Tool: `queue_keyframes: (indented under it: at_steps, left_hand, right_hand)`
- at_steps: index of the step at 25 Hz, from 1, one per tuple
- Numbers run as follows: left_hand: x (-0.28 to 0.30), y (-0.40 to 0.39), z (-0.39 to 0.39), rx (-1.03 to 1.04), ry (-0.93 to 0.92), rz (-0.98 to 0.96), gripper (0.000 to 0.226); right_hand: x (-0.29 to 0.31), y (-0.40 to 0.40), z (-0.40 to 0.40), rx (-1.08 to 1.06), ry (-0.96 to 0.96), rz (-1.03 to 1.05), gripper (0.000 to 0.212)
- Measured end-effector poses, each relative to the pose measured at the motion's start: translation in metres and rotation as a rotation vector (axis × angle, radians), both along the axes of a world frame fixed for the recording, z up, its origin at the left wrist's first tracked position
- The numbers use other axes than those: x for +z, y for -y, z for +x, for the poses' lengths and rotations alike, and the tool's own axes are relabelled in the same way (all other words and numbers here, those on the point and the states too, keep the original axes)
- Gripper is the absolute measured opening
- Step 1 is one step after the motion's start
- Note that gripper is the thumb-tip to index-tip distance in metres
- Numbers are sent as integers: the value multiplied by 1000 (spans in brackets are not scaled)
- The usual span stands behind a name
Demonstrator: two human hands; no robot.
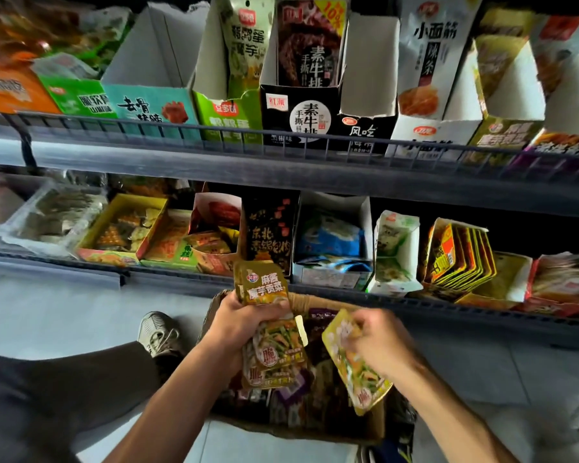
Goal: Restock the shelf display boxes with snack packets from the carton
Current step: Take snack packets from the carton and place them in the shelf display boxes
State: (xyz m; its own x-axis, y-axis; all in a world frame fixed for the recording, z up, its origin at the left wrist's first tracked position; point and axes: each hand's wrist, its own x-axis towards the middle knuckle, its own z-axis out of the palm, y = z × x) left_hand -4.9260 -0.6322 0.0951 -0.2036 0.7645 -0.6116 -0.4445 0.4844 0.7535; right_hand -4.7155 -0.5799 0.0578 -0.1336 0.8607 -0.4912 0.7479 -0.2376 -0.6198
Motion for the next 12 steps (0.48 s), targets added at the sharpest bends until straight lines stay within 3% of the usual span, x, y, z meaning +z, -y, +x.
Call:
queue_keyframes:
  at_steps: [1,3,4,7,10,12]
  left_hand:
    - [0,0,2,2,5,14,37]
    - [-1,-1,6,-8,29,47,40]
    - [-1,-1,10,-19,37,57,40]
    - [0,1,22,-63,99,92,29]
    - [3,4,21,-126,249,70,37]
    - [3,3,20,-137,243,70,30]
  right_hand:
    - [14,-1,1,-142,-221,19,24]
    - [47,2,-3,-343,-767,-153,18]
    - [54,4,-7,-361,-911,-240,20]
    - [43,17,-26,-316,-752,-90,16]
    - [33,16,-32,-360,-641,128,9]
    - [33,15,-31,-330,-654,37,12]
